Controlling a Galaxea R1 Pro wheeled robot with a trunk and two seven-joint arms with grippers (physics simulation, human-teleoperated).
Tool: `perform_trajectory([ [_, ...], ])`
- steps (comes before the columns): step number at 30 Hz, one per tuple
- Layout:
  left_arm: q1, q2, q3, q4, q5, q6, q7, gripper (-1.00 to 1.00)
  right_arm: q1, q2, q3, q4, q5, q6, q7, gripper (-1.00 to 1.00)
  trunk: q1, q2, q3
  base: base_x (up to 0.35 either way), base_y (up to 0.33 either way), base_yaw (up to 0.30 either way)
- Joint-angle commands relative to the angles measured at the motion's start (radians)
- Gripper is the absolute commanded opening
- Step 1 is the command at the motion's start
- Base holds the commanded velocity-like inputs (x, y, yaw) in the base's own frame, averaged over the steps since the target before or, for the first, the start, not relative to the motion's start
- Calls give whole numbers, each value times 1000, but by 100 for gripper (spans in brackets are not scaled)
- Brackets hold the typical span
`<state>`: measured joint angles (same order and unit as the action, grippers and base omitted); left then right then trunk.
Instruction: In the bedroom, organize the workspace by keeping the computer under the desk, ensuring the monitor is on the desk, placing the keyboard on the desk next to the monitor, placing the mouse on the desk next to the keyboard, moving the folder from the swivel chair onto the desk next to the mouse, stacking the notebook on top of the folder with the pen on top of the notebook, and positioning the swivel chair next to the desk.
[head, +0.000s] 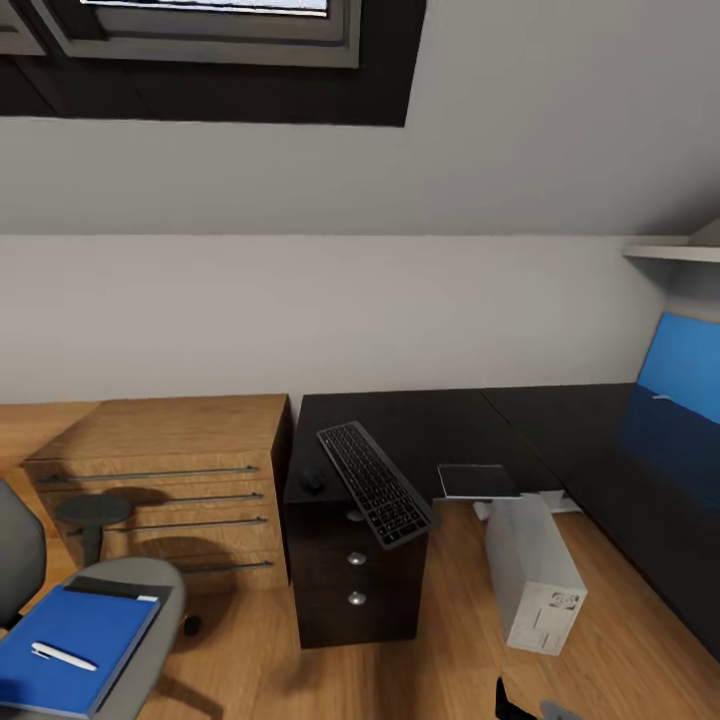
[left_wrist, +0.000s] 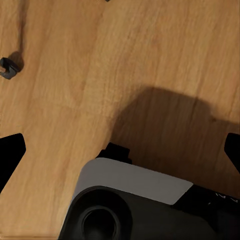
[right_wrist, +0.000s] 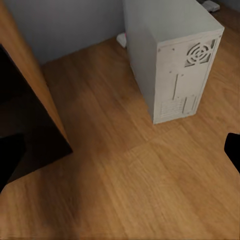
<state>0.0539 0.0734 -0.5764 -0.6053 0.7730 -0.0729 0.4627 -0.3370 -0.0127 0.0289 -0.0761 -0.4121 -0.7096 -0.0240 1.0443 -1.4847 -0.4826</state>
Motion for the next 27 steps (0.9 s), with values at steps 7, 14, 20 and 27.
perform_trajectory([
  [7, 0, 3, -8, -2, 9, -7, 7, 100, 0, 2, 3, 4, -4, -2, -3, 100, -27, 49, 21, 0, 0, 0],
  [14, 0, 3, -8, -2, 9, -7, 7, 100, 0, 10, 3, 4, -3, -3, -4, 100, -54, 98, 43, 0, 0, 0],
  [20, 0, 5, -7, -1, 10, -10, 10, 100, 0, 14, 5, 4, -2, -3, -7, 100, -54, 98, 43, 0, 0, 76],
  [27, -1, 5, -7, 0, 10, -10, 10, 100, 0, 14, 5, 4, -2, -4, -7, 100, -54, 98, 41, 0, 0, 173],
])
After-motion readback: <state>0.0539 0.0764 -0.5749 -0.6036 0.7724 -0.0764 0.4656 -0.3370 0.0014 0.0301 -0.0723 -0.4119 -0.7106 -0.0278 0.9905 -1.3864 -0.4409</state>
